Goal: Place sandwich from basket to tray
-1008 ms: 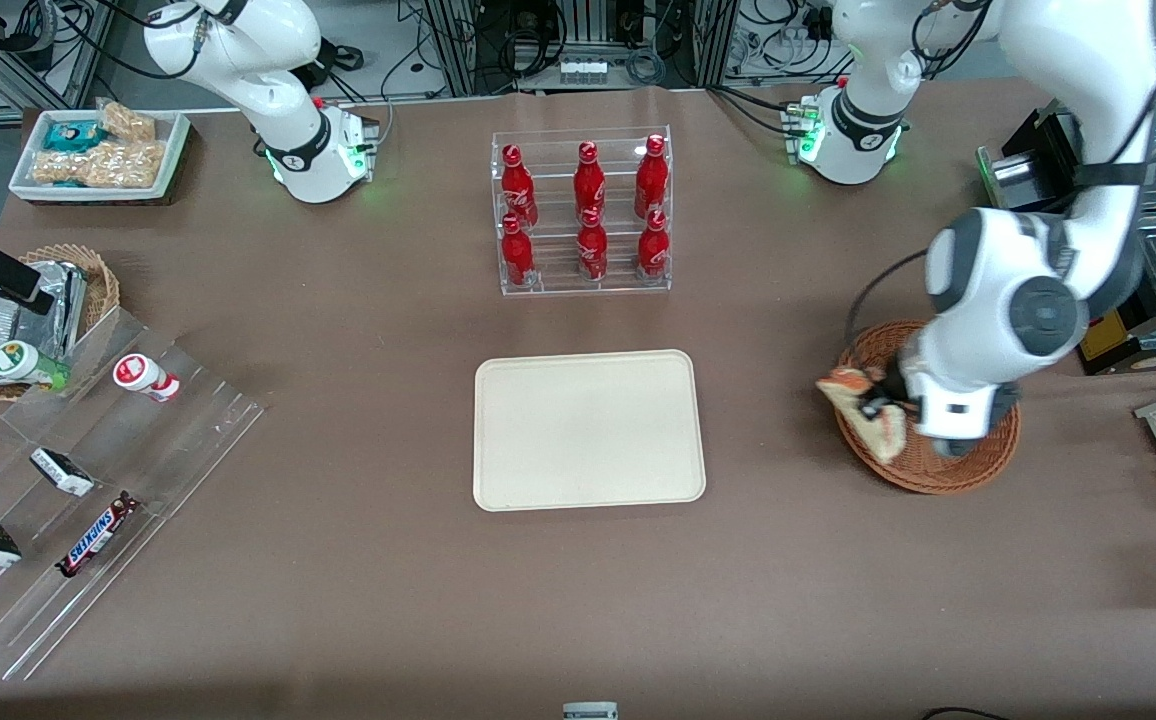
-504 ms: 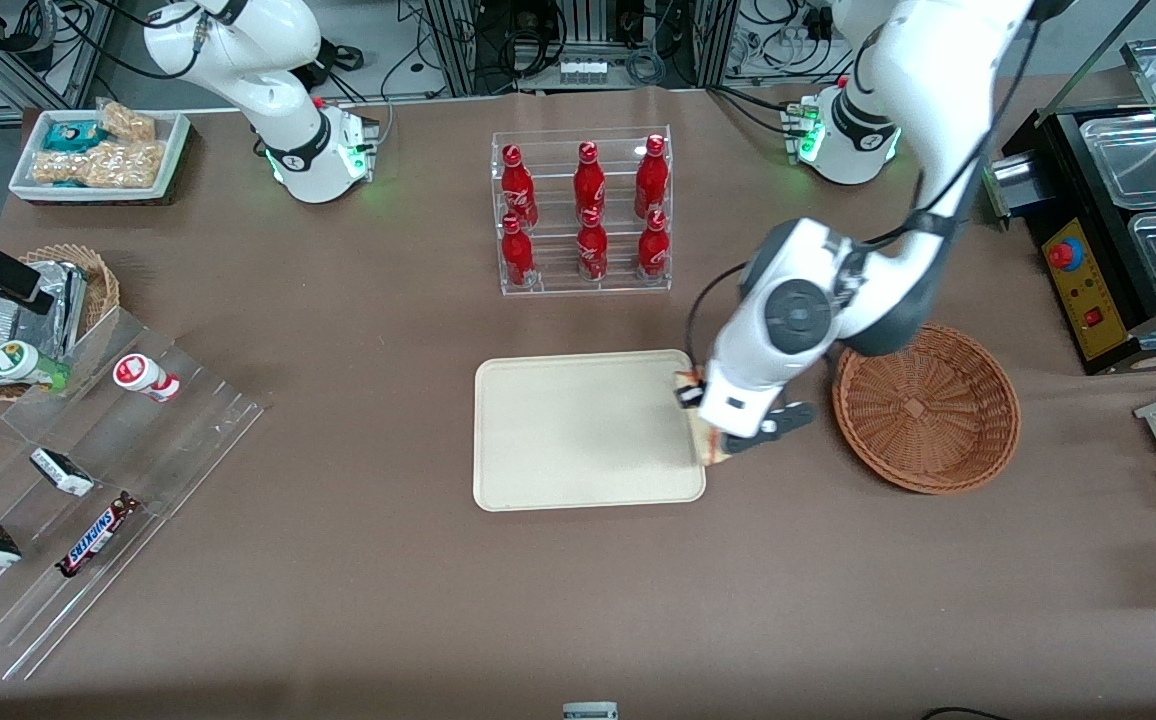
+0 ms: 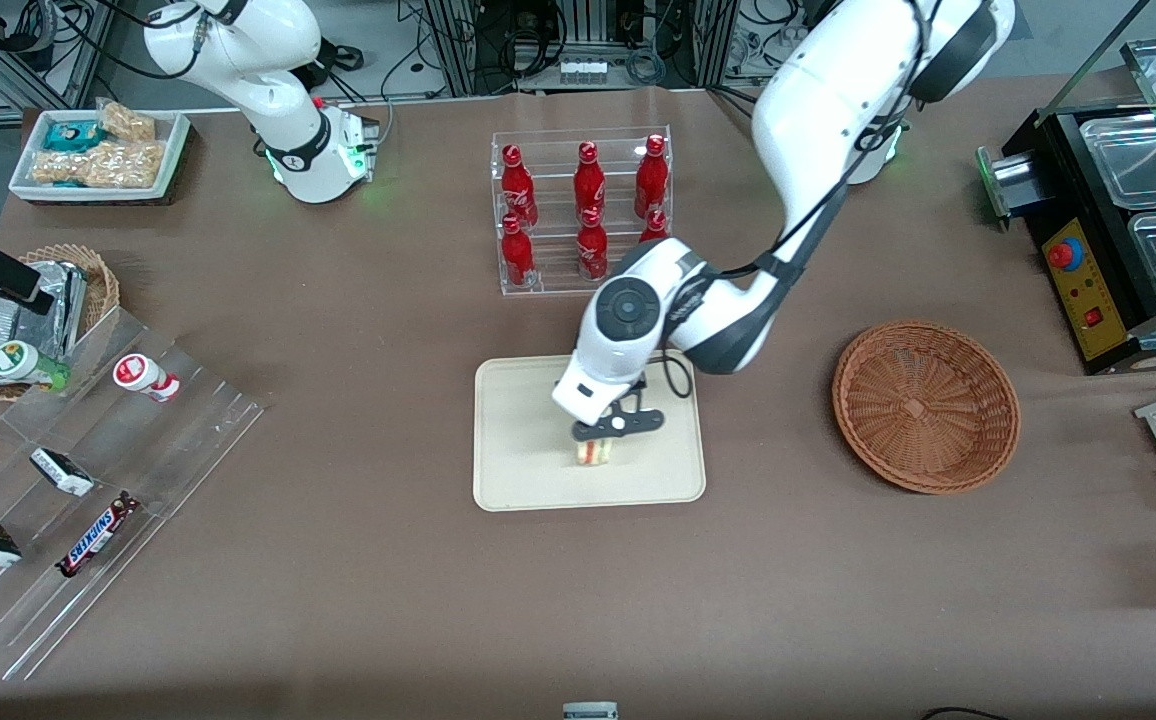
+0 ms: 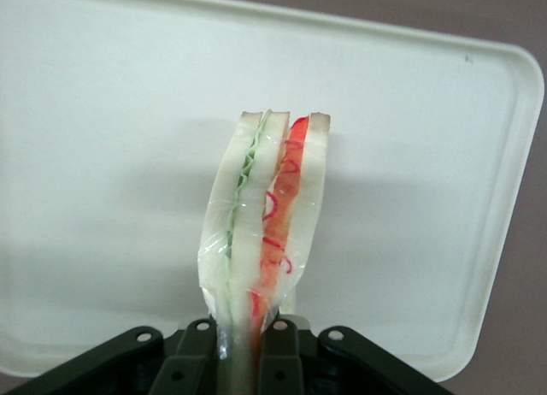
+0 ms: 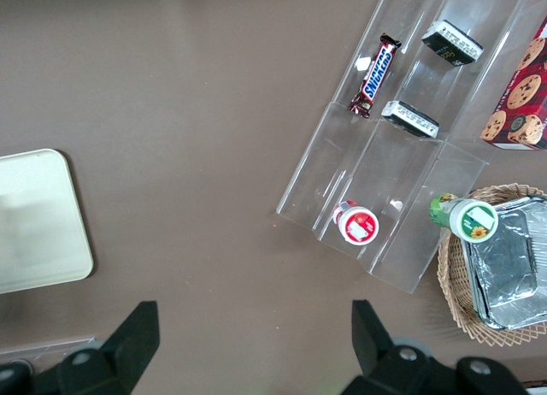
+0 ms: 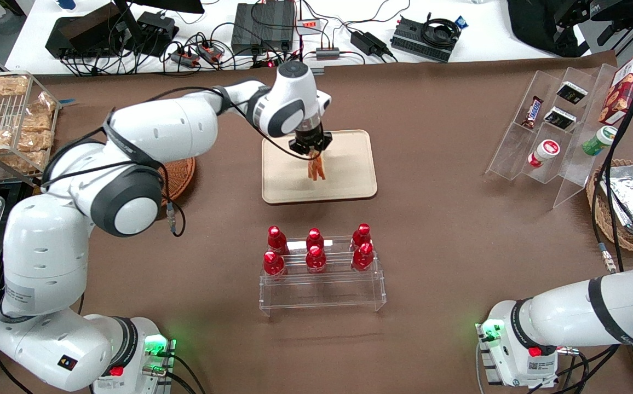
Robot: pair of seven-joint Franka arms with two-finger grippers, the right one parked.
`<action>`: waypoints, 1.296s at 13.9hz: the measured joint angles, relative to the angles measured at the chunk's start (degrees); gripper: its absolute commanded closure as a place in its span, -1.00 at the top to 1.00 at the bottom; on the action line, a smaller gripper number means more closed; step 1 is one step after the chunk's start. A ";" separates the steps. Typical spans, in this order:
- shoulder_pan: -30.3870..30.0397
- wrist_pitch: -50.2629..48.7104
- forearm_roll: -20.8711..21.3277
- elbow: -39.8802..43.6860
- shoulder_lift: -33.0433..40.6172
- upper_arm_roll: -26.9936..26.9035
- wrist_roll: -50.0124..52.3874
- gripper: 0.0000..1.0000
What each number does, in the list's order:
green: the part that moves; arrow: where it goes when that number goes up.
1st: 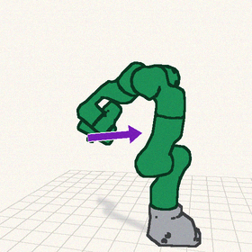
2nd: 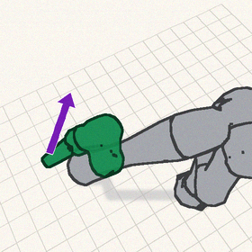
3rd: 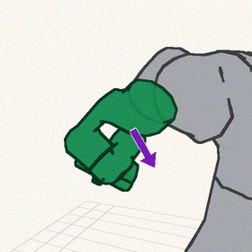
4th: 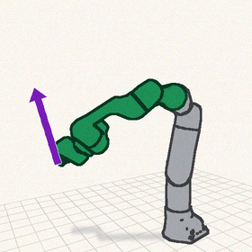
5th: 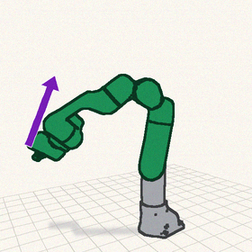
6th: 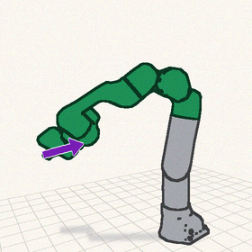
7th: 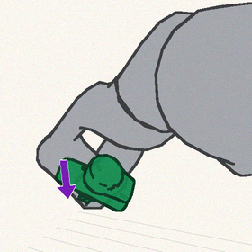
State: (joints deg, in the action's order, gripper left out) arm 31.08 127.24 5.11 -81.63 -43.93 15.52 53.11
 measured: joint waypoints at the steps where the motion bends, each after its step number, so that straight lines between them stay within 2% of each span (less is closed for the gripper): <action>1: 0.63 0.46 0.49 0.32 -0.91 -0.01 0.04 -0.82; 5: 0.92 0.59 1.55 1.00 -2.17 -0.30 0.06 -0.71; 6: 0.92 0.59 1.72 1.00 -2.33 -0.37 0.31 -0.43; 7: 0.92 0.59 1.86 1.00 -2.54 -0.41 0.90 0.85; 8: 0.92 0.59 1.93 1.03 -2.69 -0.42 1.76 1.00; 12: 0.81 -1.81 2.01 3.08 -0.72 -0.45 3.83 1.00; 15: 0.49 -9.35 2.14 4.39 6.20 -0.61 3.82 1.00; 18: -2.50 -18.16 2.14 4.36 14.05 -0.78 2.45 1.00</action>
State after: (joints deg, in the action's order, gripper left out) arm 28.58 109.08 7.25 -77.27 -29.88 14.73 55.55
